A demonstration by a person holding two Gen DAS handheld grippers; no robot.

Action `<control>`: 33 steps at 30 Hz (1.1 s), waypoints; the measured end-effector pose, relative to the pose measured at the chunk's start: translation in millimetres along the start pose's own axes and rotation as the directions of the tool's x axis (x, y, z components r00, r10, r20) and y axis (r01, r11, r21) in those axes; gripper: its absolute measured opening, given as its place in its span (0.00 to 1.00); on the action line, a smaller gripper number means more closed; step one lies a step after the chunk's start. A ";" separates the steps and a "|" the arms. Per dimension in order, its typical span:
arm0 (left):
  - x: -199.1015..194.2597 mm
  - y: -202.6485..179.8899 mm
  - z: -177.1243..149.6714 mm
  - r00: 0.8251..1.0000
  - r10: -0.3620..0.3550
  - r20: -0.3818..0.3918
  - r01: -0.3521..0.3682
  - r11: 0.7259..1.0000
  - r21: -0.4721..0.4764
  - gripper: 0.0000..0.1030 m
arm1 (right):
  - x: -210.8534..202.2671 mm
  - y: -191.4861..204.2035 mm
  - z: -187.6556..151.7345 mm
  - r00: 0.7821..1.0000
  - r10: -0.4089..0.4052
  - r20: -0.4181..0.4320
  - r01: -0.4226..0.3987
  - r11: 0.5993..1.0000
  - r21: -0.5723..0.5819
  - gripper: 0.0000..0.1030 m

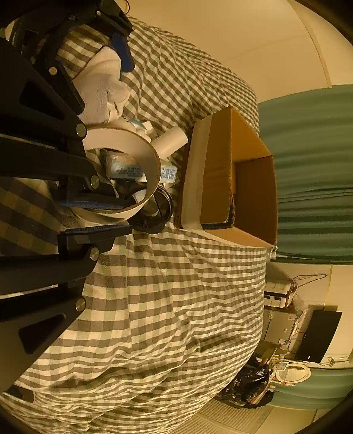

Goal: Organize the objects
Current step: 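Grasp the white sock with the left tool while the right tool grasps the tape roll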

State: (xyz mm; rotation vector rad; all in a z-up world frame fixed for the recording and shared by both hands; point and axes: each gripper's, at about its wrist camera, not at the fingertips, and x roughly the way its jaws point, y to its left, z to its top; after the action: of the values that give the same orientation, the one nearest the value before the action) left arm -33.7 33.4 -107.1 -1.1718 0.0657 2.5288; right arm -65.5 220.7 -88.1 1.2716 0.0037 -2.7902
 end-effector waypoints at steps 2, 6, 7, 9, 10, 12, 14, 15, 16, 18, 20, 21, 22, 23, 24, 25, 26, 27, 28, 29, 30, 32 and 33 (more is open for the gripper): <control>-3.9 -2.1 0.4 1.000 0.014 0.012 -0.014 1.000 0.014 0.70 | -2.4 0.7 0.2 1.000 -0.001 0.007 0.001 1.000 -0.004 0.11; -13.4 -4.3 5.4 0.998 0.040 0.039 -0.042 0.998 0.050 0.62 | -9.7 2.0 2.3 0.999 0.003 0.034 -0.003 1.000 -0.011 0.10; -17.3 -4.0 7.8 0.997 0.063 0.049 -0.066 0.996 0.053 0.61 | -12.6 2.6 3.6 0.999 0.005 0.044 -0.005 1.000 -0.014 0.10; -24.2 -0.7 13.4 0.995 0.068 0.068 -0.071 0.996 0.047 0.59 | -17.5 4.0 6.6 0.998 0.013 0.061 -0.011 1.000 -0.022 0.09; -28.3 1.8 16.3 0.995 0.059 0.074 -0.062 0.997 0.039 0.59 | -20.3 4.5 8.5 0.997 0.017 0.070 -0.016 1.000 -0.027 0.08; -35.5 7.6 25.8 0.994 0.056 0.090 -0.058 0.998 0.029 0.58 | -25.1 5.3 13.6 0.996 0.025 0.083 -0.022 0.999 -0.038 0.08; -41.4 11.4 41.1 0.991 0.076 0.112 -0.081 0.996 0.041 0.58 | -29.7 7.3 22.6 0.994 0.037 0.098 -0.031 0.998 -0.058 0.08; -43.4 13.2 48.7 0.989 0.083 0.122 -0.090 0.995 0.046 0.58 | -32.0 8.0 27.7 0.994 0.034 0.104 -0.027 0.997 -0.067 0.08; -46.1 16.3 59.1 0.987 0.090 0.135 -0.097 0.994 0.047 0.58 | -34.8 9.6 35.4 0.993 0.030 0.112 -0.021 0.996 -0.083 0.08; -48.9 21.7 75.0 0.984 0.090 0.156 -0.098 0.994 0.047 0.58 | -39.9 11.3 46.9 0.991 0.027 0.128 -0.014 0.995 -0.101 0.08; -47.1 28.9 95.3 0.981 0.100 0.167 -0.110 0.993 0.048 0.58 | -45.5 12.9 63.5 0.989 0.025 0.149 -0.007 0.993 -0.119 0.08; -45.5 32.8 103.7 0.980 0.110 0.167 -0.119 0.992 0.046 0.58 | -48.1 13.3 73.6 0.987 0.018 0.160 0.003 0.992 -0.130 0.08; -43.2 38.5 114.7 0.979 0.118 0.168 -0.127 0.991 0.042 0.58 | -49.5 13.2 80.1 0.986 0.016 0.166 0.007 0.991 -0.136 0.08; -40.8 43.0 123.4 0.978 0.121 0.170 -0.129 0.991 0.035 0.58 | -50.5 12.8 89.3 0.985 0.014 0.173 0.011 0.990 -0.144 0.08; -38.6 48.0 131.8 0.978 0.121 0.171 -0.127 0.991 0.028 0.58 | -50.8 12.6 97.9 0.984 0.013 0.178 0.014 0.989 -0.150 0.08; -35.2 53.4 141.5 0.978 0.122 0.171 -0.127 0.992 0.019 0.58 | -50.3 12.1 108.0 0.983 0.013 0.184 0.016 0.988 -0.155 0.08; -32.0 57.0 149.5 0.977 0.126 0.172 -0.130 0.991 0.014 0.58 | -49.1 11.1 115.9 0.982 0.012 0.188 0.018 0.987 -0.158 0.08; -29.2 60.0 156.3 0.976 0.133 0.173 -0.138 0.990 0.014 0.58 | -47.4 10.0 125.4 0.981 0.012 0.191 0.019 0.987 -0.161 0.08; -25.2 63.3 163.9 0.974 0.143 0.175 -0.148 0.989 0.015 0.58 | -44.5 8.5 136.2 0.981 0.014 0.195 0.018 0.987 -0.161 0.08; -20.9 65.3 171.5 0.973 0.150 0.177 -0.155 0.988 0.016 0.58 | -42.8 6.3 143.2 0.980 0.015 0.198 0.017 0.987 -0.160 0.08; -15.6 69.0 180.1 0.972 0.153 0.179 -0.159 0.987 0.017 0.58 | -39.0 4.8 152.0 0.980 0.018 0.199 0.014 0.987 -0.159 0.08; -5.0 75.2 192.4 0.973 0.151 0.176 -0.156 0.988 0.013 0.58 | -26.6 2.7 170.9 0.980 0.018 0.198 0.015 0.987 -0.162 0.08; 2.4 78.6 199.9 0.974 0.149 0.172 -0.154 0.988 0.014 0.58 | -21.8 1.8 178.8 0.980 0.017 0.196 0.015 0.986 -0.163 0.08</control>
State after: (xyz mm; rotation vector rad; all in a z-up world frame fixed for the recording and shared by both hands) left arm -207.4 -2.0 14.1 -0.9695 0.1515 2.7425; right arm -185.9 214.4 45.8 0.9559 0.2166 -2.8326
